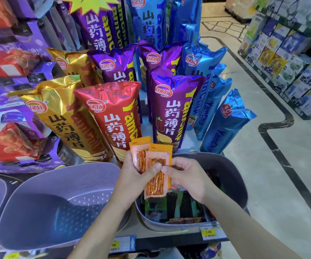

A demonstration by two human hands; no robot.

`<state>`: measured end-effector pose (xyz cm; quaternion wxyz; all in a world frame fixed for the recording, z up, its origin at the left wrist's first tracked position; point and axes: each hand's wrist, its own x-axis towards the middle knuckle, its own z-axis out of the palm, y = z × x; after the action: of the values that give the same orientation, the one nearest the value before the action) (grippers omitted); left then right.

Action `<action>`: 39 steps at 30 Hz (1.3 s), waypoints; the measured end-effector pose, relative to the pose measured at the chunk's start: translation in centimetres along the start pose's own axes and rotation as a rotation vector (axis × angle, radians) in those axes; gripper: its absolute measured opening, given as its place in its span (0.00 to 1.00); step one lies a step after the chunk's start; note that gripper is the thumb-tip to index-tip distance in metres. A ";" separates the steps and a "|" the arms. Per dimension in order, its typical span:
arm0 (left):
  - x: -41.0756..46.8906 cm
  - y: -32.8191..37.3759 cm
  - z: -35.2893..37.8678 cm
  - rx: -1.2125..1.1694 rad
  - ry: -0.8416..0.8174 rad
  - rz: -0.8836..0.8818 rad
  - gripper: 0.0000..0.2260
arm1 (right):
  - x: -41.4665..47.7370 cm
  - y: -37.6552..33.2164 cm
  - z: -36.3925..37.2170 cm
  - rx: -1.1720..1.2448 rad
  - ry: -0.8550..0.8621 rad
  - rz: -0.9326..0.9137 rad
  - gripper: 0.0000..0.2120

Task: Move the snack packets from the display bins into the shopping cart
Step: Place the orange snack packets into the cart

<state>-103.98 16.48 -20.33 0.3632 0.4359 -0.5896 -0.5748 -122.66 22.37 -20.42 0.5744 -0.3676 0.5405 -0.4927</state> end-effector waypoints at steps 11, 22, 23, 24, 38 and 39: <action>0.2 -0.8 -0.6 -0.021 -0.015 0.008 0.26 | 0.2 0.7 -5.3 -0.811 -0.410 0.125 0.13; 0.4 -1.3 -0.6 -0.053 0.001 -0.020 0.26 | -0.2 3.2 -3.7 -1.475 -0.796 0.128 0.10; 0.4 -1.2 -0.6 -0.059 0.002 -0.019 0.27 | -0.2 3.0 -3.8 -1.462 -0.765 0.102 0.10; 0.4 -1.2 -0.6 -0.063 0.002 -0.021 0.28 | -0.3 2.7 -4.2 -1.434 -0.720 0.078 0.09; -2.6 0.0 -1.3 -0.204 0.218 -0.069 0.27 | -1.4 -2.5 -9.6 -0.521 -0.087 -0.071 0.22; -3.3 0.1 -1.6 -0.223 0.246 -0.067 0.27 | -1.4 -2.6 -9.0 -0.460 -0.099 -0.068 0.20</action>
<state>-101.34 18.98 -19.91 0.4595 0.4793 -0.4584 -0.5908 -131.87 24.06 -18.84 0.4843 -0.5305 0.5970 -0.3572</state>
